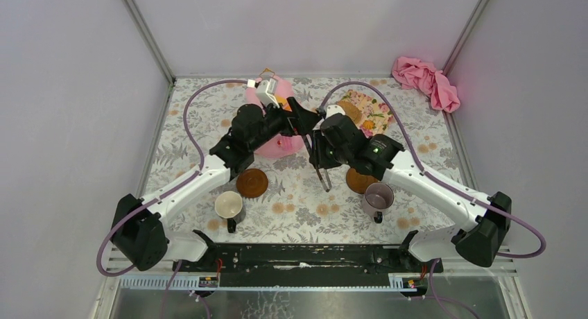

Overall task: Serve the afternoon tea
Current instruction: Adjust the clamp.

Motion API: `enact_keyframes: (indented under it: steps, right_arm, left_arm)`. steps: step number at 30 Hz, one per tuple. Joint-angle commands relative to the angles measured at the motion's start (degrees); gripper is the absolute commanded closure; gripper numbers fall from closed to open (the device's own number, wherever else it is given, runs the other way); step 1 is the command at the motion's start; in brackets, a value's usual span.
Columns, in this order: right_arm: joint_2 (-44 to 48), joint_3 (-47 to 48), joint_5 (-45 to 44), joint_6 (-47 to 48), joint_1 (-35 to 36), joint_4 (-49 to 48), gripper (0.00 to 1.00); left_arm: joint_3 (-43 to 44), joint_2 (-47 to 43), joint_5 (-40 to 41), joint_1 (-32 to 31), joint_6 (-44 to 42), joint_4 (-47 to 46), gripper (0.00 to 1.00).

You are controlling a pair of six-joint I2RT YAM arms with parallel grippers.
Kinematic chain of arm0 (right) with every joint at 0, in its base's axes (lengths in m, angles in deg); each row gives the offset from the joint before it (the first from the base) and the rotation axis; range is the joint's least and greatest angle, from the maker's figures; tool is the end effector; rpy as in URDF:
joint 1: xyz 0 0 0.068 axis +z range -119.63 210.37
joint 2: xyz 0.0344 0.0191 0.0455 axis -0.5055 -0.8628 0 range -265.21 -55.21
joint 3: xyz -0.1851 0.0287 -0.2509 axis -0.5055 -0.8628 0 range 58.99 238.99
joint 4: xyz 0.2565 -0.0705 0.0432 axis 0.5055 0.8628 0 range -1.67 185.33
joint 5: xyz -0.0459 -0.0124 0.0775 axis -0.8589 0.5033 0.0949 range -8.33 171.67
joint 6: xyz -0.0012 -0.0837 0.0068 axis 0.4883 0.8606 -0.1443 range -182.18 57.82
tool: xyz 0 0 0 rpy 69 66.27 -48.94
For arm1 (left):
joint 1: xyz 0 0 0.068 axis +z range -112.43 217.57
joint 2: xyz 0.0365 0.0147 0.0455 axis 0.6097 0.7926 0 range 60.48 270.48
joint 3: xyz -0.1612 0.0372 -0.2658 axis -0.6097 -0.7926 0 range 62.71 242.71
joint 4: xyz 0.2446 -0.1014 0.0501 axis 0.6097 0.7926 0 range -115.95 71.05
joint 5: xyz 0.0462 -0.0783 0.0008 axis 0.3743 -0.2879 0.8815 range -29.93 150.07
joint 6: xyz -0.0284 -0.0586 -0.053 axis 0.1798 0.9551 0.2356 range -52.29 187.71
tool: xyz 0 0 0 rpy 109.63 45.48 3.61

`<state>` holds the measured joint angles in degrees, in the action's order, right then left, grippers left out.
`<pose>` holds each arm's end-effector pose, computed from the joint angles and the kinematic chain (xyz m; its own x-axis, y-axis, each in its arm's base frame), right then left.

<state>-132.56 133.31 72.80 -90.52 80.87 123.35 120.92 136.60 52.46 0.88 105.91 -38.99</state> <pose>0.2155 0.2436 0.3677 -0.6703 -0.0760 -0.7382 -0.4171 0.8614 0.2900 0.2770 -0.2186 0.3767 -0.4851 -0.4029 -0.7761 0.5064 0.5941 -0.6250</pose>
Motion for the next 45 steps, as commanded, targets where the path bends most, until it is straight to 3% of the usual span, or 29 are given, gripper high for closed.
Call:
enact_keyframes:
  steps: [1,16,28,45]
  right_arm:
    - [0.75,-1.30,2.78,0.28,1.08,-3.79,0.61]
    - [2.77,0.24,4.47,-0.38,1.17,-3.41,0.62]
    - [5.12,2.09,3.63,-0.73,1.10,-2.59,0.63]
    - [5.18,4.05,2.13,0.03,1.13,0.15,0.66]
  left_arm:
    - [-0.51,-1.94,-0.86,-1.62,1.06,-8.27,0.00]
    - [-3.57,-1.24,-2.61,-1.93,-0.80,-8.11,0.12]
    - [-9.70,-3.34,0.68,-2.14,-1.96,-9.35,0.12]
    - [-11.01,-5.40,4.48,-2.27,-1.28,-9.29,0.09]
